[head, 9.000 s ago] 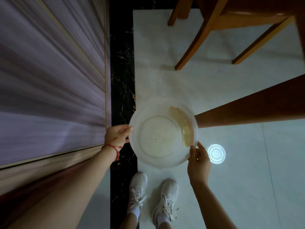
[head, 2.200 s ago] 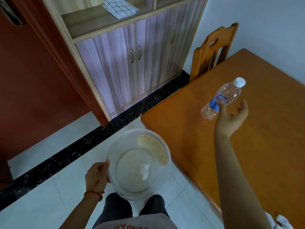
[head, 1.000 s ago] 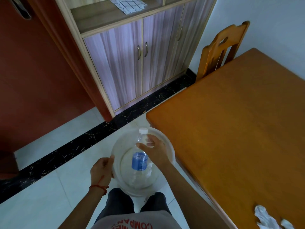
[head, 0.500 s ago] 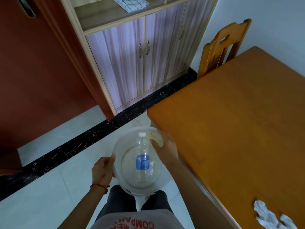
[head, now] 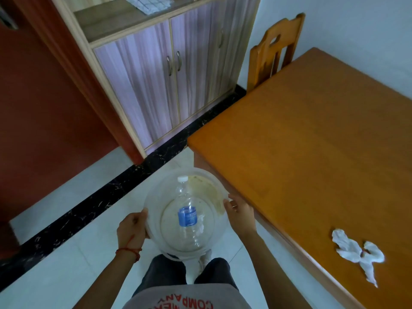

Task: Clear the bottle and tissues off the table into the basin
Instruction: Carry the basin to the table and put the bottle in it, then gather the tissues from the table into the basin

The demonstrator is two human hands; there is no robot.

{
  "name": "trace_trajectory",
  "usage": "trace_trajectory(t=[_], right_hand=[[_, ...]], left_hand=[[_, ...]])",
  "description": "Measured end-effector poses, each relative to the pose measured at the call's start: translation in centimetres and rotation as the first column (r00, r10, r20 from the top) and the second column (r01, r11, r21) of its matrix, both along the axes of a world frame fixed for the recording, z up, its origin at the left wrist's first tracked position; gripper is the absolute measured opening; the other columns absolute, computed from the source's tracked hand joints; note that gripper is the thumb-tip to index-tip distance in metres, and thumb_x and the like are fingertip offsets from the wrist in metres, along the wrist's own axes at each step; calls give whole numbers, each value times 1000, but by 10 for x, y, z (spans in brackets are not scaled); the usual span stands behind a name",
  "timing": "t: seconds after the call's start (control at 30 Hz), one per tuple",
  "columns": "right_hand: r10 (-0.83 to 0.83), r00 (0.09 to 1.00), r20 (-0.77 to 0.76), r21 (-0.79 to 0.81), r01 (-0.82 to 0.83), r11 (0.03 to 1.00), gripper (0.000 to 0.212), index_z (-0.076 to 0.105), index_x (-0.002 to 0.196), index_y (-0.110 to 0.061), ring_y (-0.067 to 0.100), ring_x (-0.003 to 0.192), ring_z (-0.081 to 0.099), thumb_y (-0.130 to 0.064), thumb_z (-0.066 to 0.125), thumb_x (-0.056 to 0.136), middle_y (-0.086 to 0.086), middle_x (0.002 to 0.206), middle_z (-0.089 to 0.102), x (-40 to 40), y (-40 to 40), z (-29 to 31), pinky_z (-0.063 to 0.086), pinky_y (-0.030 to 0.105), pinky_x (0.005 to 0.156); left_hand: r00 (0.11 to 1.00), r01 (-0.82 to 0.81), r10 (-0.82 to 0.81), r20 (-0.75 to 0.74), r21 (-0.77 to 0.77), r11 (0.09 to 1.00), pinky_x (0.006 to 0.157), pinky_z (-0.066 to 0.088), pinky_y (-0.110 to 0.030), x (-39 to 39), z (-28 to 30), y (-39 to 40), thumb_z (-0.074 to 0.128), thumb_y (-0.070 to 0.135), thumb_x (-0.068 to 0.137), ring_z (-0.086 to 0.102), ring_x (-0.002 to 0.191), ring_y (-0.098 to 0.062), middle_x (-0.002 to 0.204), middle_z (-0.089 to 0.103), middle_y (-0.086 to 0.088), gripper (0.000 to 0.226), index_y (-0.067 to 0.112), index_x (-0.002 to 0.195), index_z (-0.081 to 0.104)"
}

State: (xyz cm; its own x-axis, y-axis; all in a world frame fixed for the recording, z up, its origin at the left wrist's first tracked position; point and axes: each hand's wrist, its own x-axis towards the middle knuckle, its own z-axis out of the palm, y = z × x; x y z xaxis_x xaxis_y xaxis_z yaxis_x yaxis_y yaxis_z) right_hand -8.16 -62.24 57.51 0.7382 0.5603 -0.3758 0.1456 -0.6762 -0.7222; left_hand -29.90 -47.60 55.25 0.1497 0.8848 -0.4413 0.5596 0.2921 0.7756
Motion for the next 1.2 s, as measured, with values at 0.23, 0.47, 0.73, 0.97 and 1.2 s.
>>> trace_trajectory(t=[0.23, 0.47, 0.73, 0.97, 1.2], right_hand=[[-269, 963, -9, 24, 269, 963, 29, 60, 115, -10, 10, 74, 57, -24, 51, 91, 1, 87, 63, -44, -27, 0, 38, 9, 58], [-525, 851, -1, 84, 523, 848, 26, 64, 111, -12, 20, 82, 61, -23, 51, 92, 3, 89, 64, -102, -61, 5, 49, 28, 74], [-784, 621, 8, 130, 777, 616, 23, 65, 108, -11, 18, 77, 60, -20, 53, 91, 5, 86, 63, -163, -136, 15, 42, 24, 70], [-877, 480, -21, 180, 864, 469, 23, 66, 107, -11, 20, 82, 62, -20, 54, 90, 8, 92, 66, -195, -226, 14, 46, 24, 71], [-875, 484, -3, 194, 859, 474, 24, 65, 108, -14, 9, 77, 59, -25, 52, 91, 5, 92, 64, -201, -325, 20, 43, 14, 66]], left_hand=[[981, 192, -191, 36, -9, 981, 77, 54, -57, -3, 7, 18, 54, 27, 90, 57, 69, -31, 66, 58, -11, 28, 9, 70, 62], [900, 432, -431, 69, 2, 902, 72, 57, -52, 0, 26, 20, 57, 27, 88, 59, 71, -32, 71, 60, -8, 26, 13, 66, 60], [739, 672, -671, 64, -6, 740, 70, 58, -50, 15, 37, -31, 60, 34, 84, 64, 77, -36, 76, 65, -13, 28, 12, 66, 62], [643, 765, -762, 76, -10, 644, 72, 57, -53, 20, 32, -114, 60, 35, 84, 65, 77, -36, 72, 66, -13, 30, 13, 64, 61], [644, 763, -759, 97, -9, 646, 74, 57, -53, 13, 32, -214, 60, 34, 84, 63, 79, -37, 76, 66, -14, 26, 14, 67, 63]])
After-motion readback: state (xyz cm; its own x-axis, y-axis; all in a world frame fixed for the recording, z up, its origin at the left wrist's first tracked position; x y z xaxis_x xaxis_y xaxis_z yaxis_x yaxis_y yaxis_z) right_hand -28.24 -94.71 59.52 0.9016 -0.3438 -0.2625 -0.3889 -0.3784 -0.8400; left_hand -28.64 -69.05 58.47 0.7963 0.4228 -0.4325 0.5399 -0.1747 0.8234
